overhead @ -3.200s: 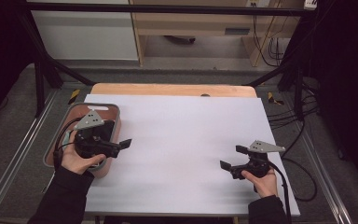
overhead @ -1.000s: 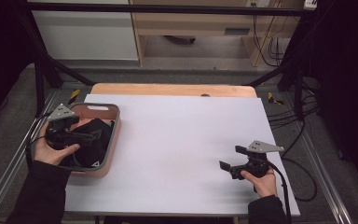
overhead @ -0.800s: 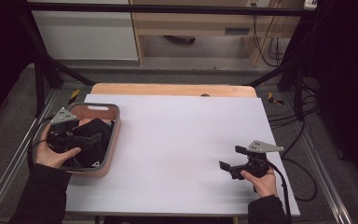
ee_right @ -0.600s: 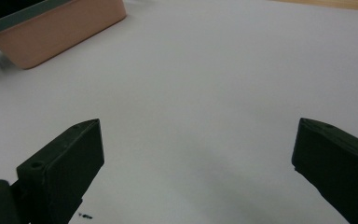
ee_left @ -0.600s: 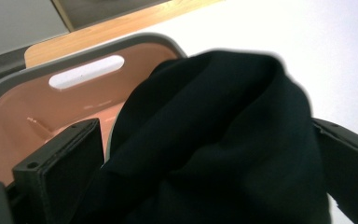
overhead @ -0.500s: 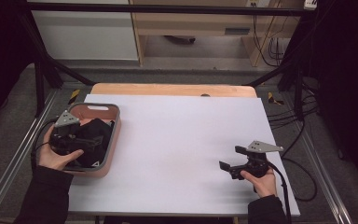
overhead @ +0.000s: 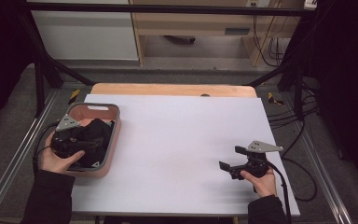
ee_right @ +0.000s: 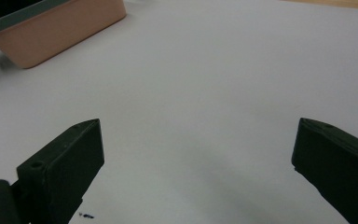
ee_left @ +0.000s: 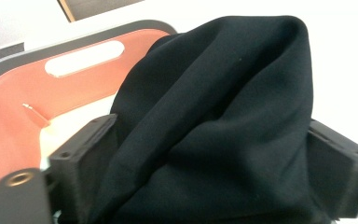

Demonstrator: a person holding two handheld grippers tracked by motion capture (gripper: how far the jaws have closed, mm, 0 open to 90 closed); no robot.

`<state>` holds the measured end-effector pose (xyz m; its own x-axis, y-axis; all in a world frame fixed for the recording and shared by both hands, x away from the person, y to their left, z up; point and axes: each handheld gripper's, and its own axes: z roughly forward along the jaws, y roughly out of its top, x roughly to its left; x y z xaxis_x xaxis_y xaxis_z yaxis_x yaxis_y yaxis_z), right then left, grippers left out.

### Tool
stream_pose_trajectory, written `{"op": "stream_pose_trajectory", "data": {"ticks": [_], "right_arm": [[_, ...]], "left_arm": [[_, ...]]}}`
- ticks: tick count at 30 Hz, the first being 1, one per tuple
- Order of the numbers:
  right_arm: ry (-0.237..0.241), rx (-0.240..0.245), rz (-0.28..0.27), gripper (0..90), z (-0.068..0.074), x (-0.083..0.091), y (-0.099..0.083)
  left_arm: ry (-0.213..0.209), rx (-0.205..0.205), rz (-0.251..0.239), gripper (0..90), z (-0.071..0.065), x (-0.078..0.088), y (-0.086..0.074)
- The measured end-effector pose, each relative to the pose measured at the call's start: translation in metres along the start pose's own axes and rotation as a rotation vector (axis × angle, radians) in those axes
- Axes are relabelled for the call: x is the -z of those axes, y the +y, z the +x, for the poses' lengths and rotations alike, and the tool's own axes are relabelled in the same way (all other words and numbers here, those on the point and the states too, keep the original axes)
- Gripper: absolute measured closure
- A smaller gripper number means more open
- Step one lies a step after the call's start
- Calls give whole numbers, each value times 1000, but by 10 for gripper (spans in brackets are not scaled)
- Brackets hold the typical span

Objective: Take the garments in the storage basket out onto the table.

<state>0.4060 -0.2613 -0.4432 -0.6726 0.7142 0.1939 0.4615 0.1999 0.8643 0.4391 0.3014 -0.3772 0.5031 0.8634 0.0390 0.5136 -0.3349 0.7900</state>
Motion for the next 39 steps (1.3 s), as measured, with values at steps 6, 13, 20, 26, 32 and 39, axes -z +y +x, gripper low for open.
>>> {"op": "stream_pose_trajectory", "data": {"ticks": [6, 13, 20, 26, 32, 39], "right_arm": [[2, 1, 1, 25, 0, 0, 0], [3, 4, 6, 26, 0, -1, 0], [2, 1, 7, 29, 0, -1, 0], [1, 0, 2, 33, 0, -1, 0], [1, -2, 8, 32, 0, -2, -1], [-1, -2, 7, 32, 0, -1, 0]], "left_arm": [[-11, 6, 3, 286, 3, -2, -4], [-54, 33, 34, 428, 3, -1, -4], [-67, 29, 36, 566, 1, 1, -4], [-82, 38, 39, 672, 2, 2, -4], [-77, 29, 45, 712, 2, 5, -3], [-65, 29, 40, 735, 1, 9, -1]]}}
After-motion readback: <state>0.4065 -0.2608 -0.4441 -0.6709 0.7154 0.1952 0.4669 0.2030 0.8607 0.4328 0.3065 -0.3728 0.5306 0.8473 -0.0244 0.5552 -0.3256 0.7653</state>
